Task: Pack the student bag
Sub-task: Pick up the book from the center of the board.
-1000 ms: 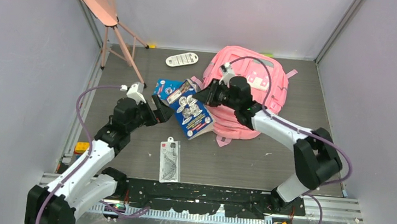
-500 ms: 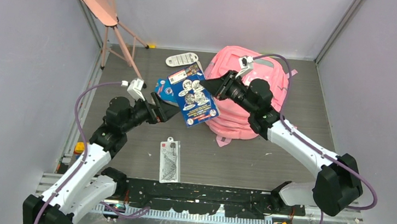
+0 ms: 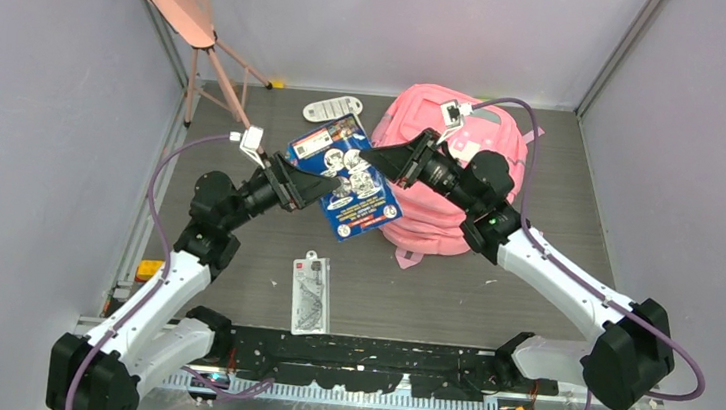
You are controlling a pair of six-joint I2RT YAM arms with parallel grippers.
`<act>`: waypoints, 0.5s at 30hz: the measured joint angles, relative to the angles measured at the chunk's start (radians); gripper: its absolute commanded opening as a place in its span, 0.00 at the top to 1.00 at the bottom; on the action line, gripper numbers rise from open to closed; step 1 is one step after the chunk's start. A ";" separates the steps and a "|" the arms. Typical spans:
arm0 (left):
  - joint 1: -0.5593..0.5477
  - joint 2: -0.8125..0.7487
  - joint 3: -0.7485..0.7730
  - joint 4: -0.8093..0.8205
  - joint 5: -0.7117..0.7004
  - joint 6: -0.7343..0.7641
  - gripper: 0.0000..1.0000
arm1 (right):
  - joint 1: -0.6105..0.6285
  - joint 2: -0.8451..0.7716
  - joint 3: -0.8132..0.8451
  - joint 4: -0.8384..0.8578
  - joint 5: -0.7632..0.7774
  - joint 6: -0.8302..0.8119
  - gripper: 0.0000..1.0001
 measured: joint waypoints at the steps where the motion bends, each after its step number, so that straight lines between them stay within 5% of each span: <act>1: 0.000 0.002 0.000 0.027 0.008 -0.014 0.27 | 0.003 0.000 0.000 0.001 -0.006 0.000 0.99; 8: 0.002 0.000 -0.002 0.116 0.050 -0.053 0.97 | 0.010 -0.003 0.000 -0.017 -0.011 -0.016 0.99; 11: 0.000 -0.026 -0.003 0.101 0.061 -0.042 1.00 | 0.011 -0.014 0.000 -0.065 0.009 -0.038 0.86; 15: -0.002 -0.071 -0.005 0.042 0.074 0.000 1.00 | 0.020 -0.043 0.014 -0.164 0.011 -0.095 0.38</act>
